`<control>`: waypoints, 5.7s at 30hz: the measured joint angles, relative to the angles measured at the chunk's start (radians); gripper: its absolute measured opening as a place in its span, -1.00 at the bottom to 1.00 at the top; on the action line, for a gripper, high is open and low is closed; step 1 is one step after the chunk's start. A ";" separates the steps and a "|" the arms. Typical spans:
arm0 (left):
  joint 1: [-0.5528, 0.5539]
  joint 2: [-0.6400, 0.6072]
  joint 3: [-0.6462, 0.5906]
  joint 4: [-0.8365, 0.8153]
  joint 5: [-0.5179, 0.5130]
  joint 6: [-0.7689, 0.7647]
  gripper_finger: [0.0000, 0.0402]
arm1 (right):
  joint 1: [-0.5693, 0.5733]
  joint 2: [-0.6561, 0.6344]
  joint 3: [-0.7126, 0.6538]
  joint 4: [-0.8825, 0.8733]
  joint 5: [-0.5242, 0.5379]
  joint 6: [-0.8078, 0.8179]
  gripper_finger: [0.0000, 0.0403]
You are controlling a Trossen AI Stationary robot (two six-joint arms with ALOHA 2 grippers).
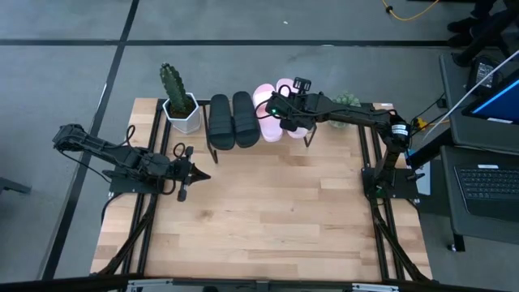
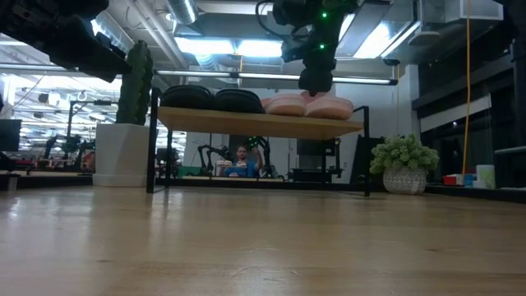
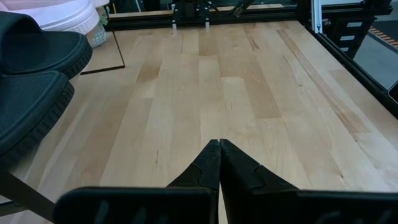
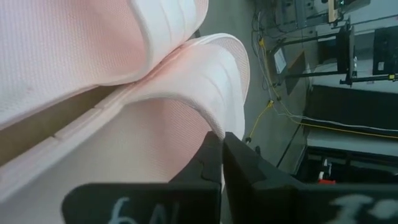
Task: Pick and place slides into the shelf
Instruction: Put the pink slide on the shelf, then return to Home Position
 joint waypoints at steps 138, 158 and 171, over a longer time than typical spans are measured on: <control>0.230 -0.514 -0.301 0.220 0.226 0.130 -1.00 | 0.143 -0.910 -1.187 1.158 -1.059 0.123 -0.98; 0.280 -0.511 -0.316 0.216 0.273 0.080 -1.00 | -0.005 -1.222 -1.314 1.145 -1.169 0.131 -0.98; 0.280 -0.511 -0.316 0.215 0.266 0.084 -1.00 | 0.077 -1.423 -1.595 1.352 -1.000 0.256 -0.98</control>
